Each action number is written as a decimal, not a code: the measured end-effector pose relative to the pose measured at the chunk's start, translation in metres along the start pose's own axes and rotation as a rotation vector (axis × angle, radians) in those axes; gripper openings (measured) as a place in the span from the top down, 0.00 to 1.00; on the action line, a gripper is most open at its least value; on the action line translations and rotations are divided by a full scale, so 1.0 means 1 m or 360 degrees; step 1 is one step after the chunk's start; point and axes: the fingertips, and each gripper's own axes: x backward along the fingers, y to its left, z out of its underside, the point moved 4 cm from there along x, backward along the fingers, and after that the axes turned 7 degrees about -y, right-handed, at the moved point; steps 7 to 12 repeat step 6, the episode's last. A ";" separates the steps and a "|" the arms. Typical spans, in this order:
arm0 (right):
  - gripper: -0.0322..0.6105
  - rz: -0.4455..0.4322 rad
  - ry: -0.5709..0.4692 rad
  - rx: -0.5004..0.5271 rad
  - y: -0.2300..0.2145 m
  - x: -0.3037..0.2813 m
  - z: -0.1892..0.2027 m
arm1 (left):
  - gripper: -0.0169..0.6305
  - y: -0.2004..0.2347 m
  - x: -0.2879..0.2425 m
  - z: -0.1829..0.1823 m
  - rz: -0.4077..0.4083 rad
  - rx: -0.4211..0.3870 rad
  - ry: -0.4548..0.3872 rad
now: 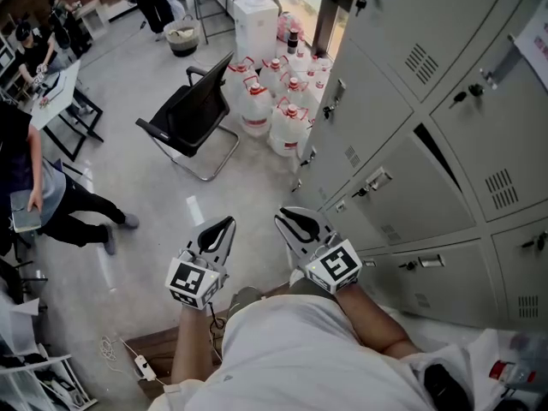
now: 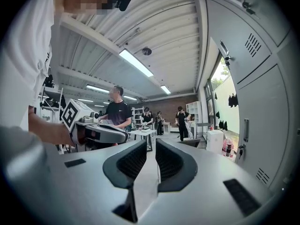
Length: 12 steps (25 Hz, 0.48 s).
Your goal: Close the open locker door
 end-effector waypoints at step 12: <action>0.85 -0.0006 0.0001 -0.0002 -0.005 0.001 0.000 | 0.97 0.000 -0.005 0.002 -0.0004 0.0011 0.0005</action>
